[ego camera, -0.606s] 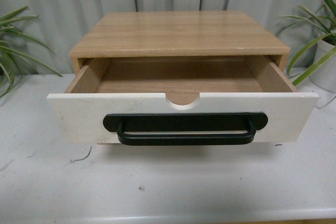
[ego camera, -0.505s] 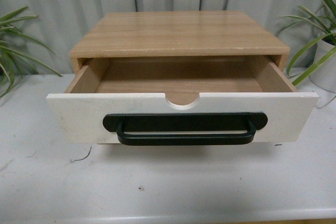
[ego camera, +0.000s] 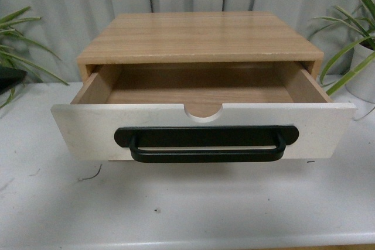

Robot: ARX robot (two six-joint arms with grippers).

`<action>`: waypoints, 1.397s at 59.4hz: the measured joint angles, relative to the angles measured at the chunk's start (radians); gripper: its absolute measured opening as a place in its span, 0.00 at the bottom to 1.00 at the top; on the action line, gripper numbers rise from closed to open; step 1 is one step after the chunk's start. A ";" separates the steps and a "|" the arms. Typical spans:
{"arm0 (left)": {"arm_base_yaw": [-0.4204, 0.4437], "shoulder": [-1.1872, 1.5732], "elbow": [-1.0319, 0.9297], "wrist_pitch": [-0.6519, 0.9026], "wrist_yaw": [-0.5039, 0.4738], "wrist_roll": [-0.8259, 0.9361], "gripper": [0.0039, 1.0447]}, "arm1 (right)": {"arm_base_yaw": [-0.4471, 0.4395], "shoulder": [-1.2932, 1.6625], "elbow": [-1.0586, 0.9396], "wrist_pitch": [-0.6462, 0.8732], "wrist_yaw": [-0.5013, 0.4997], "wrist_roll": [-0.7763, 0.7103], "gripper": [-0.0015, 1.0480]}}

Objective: Close drawer sideways

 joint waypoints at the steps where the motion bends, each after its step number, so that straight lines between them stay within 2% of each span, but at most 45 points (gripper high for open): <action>1: -0.014 0.005 0.025 -0.042 0.017 0.061 0.94 | 0.002 0.008 0.016 -0.022 -0.006 -0.062 0.94; 8: -0.077 0.031 0.121 -0.209 0.042 0.276 0.94 | 0.016 0.060 0.117 -0.129 -0.019 -0.326 0.94; 14: -0.122 0.056 0.150 -0.289 0.038 0.348 0.94 | 0.027 0.092 0.164 -0.233 -0.032 -0.501 0.94; 21: -0.167 0.110 0.153 -0.278 -0.005 0.390 0.94 | 0.043 0.133 0.174 -0.299 -0.030 -0.647 0.94; 27: -0.197 0.169 0.166 -0.240 -0.047 0.397 0.94 | 0.063 0.172 0.174 -0.280 -0.009 -0.731 0.94; 51: -0.214 0.351 0.193 -0.111 -0.119 0.436 0.94 | 0.124 0.267 0.182 -0.254 0.043 -0.745 0.94; 83: -0.160 0.426 0.212 -0.024 -0.126 0.443 0.94 | 0.169 0.367 0.234 -0.213 0.058 -0.644 0.94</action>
